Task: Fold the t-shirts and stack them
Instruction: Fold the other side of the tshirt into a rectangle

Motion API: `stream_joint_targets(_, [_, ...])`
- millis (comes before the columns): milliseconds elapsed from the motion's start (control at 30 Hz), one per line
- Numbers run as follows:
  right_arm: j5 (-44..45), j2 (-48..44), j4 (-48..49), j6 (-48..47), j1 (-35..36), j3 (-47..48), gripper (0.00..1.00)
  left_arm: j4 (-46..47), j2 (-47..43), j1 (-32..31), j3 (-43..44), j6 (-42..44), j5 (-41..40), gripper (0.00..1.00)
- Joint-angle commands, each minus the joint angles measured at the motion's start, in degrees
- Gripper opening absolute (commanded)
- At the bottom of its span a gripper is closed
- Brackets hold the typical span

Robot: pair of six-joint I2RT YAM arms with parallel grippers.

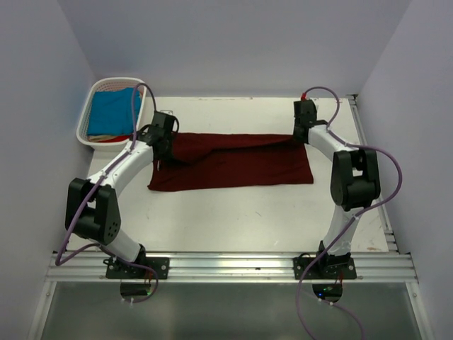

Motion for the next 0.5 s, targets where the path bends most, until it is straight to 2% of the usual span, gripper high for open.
stream_joint_targets(0, [6.33, 1.99, -1.17, 0.06, 0.1, 3.37, 0.0, 0.76, -2.89, 0.41, 0.61, -0.58, 0.39, 0.0])
stream_joint_targets(133, [7.58, 3.76, -3.63, 0.85, 0.1, 5.49, 0.0, 0.05, -2.8, 0.41, 1.05, -0.4, -0.22, 0.0])
stream_joint_targets(467, [6.61, 2.79, -4.16, 2.26, 0.1, 0.48, 0.0, -0.83, -2.81, 0.41, 1.49, -0.31, -0.14, 0.0])
